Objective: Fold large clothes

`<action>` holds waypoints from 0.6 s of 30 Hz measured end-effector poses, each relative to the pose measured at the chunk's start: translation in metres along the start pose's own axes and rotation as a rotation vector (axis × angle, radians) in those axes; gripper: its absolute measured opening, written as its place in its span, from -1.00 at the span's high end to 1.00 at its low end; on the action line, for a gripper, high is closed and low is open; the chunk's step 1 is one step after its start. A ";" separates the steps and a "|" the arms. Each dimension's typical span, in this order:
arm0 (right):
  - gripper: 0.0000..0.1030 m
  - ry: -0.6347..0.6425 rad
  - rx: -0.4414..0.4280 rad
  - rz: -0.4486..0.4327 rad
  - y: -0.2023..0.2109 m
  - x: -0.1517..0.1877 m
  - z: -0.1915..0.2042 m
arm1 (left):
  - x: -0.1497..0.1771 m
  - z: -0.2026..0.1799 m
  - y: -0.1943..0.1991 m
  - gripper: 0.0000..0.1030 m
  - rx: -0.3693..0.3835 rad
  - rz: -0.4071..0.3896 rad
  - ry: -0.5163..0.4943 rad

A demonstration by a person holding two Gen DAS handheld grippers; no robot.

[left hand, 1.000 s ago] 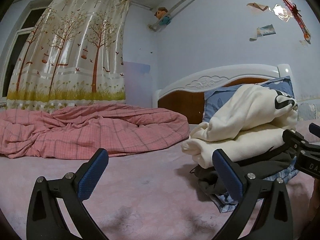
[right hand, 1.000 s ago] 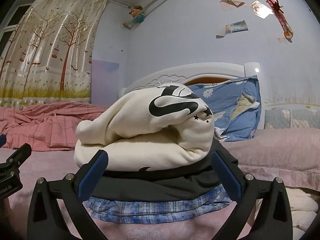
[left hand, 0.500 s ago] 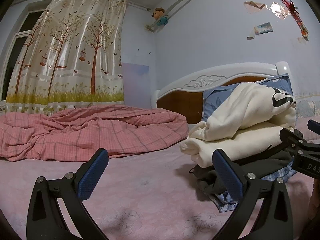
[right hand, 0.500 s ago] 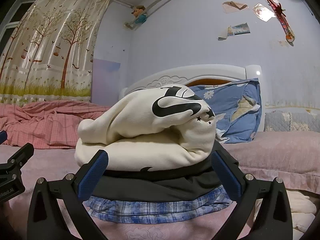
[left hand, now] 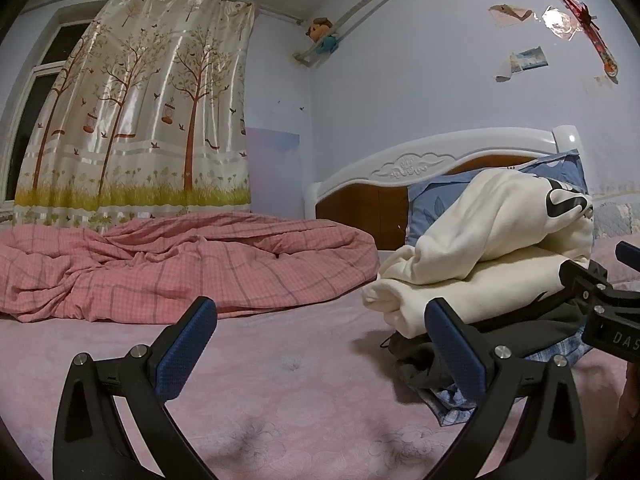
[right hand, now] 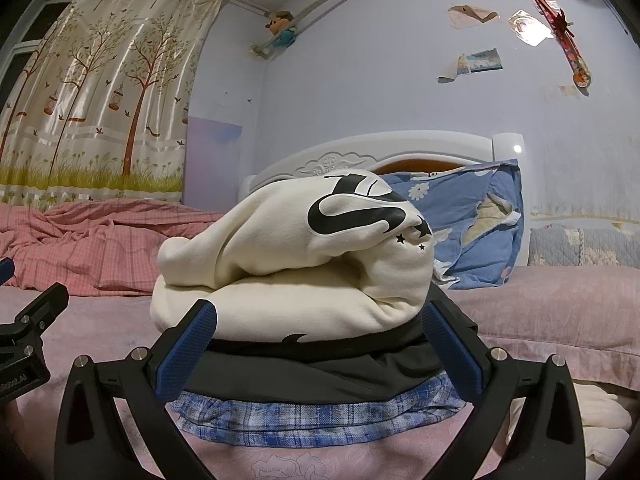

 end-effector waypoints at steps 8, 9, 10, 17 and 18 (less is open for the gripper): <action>-1.00 0.002 -0.001 -0.001 -0.002 0.000 0.000 | 0.001 0.000 0.001 -1.00 0.002 0.002 -0.002; -1.00 0.002 -0.002 -0.001 -0.003 0.000 0.000 | 0.001 0.000 0.001 -1.00 0.002 0.003 -0.003; -1.00 0.002 -0.002 -0.001 -0.003 0.000 0.000 | 0.002 0.000 0.001 -1.00 0.002 0.004 -0.003; -1.00 0.004 -0.003 -0.002 -0.004 0.001 -0.001 | 0.003 0.000 0.001 -1.00 0.002 0.005 -0.002; -1.00 0.005 -0.004 -0.002 -0.005 0.001 -0.001 | 0.002 0.000 0.001 -1.00 0.003 0.005 -0.002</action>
Point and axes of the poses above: each gripper's, at about its wrist camera, not at the fingertips, and y roughly against the way its jaws point, z to its left, x to its underside, the point moved 4 cm from there along -y, roughly the way its jaws point, and after that the axes turned 3 degrees about -z, right-handed, at the moved point
